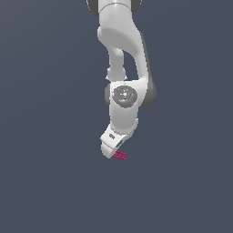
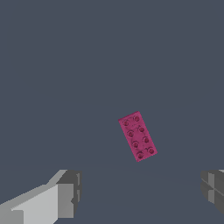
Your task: Pick up the object and move it to a goal position.
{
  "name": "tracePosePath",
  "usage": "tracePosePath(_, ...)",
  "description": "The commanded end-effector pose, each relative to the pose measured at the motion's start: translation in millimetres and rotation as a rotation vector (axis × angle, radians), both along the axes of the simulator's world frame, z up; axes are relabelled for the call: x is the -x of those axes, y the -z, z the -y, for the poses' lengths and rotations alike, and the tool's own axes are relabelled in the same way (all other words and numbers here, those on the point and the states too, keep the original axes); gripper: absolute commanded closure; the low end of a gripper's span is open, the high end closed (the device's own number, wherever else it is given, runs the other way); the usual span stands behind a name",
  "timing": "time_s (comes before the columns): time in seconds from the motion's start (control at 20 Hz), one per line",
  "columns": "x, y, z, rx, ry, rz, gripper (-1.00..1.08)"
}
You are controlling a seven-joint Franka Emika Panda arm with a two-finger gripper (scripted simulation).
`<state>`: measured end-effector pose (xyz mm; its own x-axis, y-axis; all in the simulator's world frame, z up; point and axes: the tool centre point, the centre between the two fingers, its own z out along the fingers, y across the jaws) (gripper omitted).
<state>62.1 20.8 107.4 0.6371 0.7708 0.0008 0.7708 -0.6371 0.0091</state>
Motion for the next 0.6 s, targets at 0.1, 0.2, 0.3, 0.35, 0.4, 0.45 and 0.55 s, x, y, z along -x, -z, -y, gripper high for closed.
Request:
tracePosePath(0.1, -7, 14, 0, 0.001, -0.131, -0.004, -0.92)
tracePosePath(0.2, -10, 20, 0, 0.001, -0.186, -0.005, -0.92)
tracePosePath(0.3, -12, 25, 1, 0.000, -0.235, -0.006, -0.92)
tracePosePath(0.35, -13, 27, 1, 0.000, -0.258, -0.006, -0.92)
tracePosePath(0.4, -14, 30, 1, 0.000, -0.279, -0.007, -0.92)
tracePosePath(0.45, -15, 32, 1, -0.001, -0.298, -0.007, -0.92)
tracePosePath(0.55, -17, 36, 1, -0.001, -0.333, -0.008, -0.92)
